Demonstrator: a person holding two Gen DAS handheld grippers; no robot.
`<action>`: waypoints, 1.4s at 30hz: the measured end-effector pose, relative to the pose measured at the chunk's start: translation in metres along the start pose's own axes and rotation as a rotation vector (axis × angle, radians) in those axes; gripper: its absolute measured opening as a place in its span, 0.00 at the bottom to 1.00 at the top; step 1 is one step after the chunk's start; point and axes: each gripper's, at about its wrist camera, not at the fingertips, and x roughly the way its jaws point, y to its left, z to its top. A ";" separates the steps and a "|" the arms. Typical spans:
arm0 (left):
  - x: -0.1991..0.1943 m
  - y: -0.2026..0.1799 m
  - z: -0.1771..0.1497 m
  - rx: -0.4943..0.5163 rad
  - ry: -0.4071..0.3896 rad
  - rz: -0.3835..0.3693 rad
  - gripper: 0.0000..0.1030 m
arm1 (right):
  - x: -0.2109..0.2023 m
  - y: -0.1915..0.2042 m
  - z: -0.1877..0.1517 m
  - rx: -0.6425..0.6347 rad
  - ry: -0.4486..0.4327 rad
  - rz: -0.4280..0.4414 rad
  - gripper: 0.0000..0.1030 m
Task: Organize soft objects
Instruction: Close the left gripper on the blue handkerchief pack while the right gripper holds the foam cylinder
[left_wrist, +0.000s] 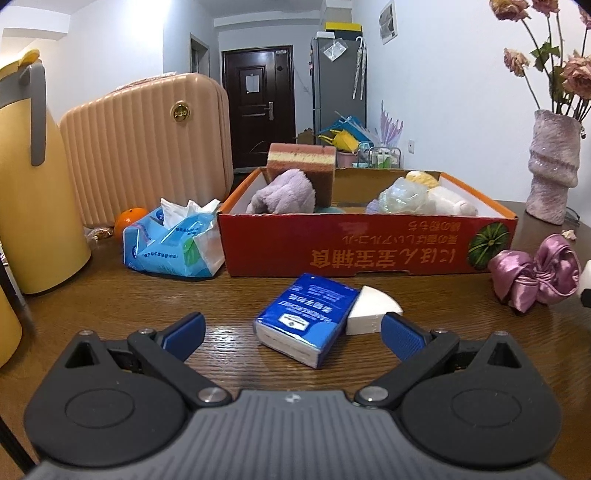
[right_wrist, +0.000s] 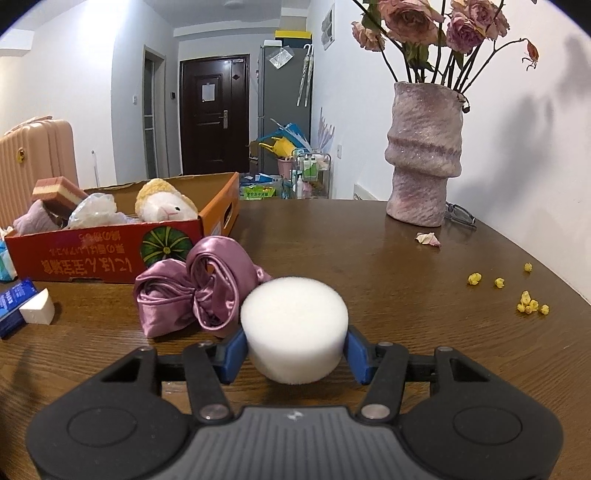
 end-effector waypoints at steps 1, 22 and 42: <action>0.002 0.001 0.000 0.002 0.002 0.003 1.00 | 0.000 0.000 0.000 -0.001 -0.001 -0.001 0.54; 0.048 0.016 0.007 0.030 0.115 -0.029 1.00 | -0.001 0.000 -0.001 -0.007 -0.004 -0.011 0.54; 0.063 0.012 0.013 0.056 0.138 -0.110 0.65 | 0.000 0.002 -0.002 -0.019 -0.003 -0.013 0.54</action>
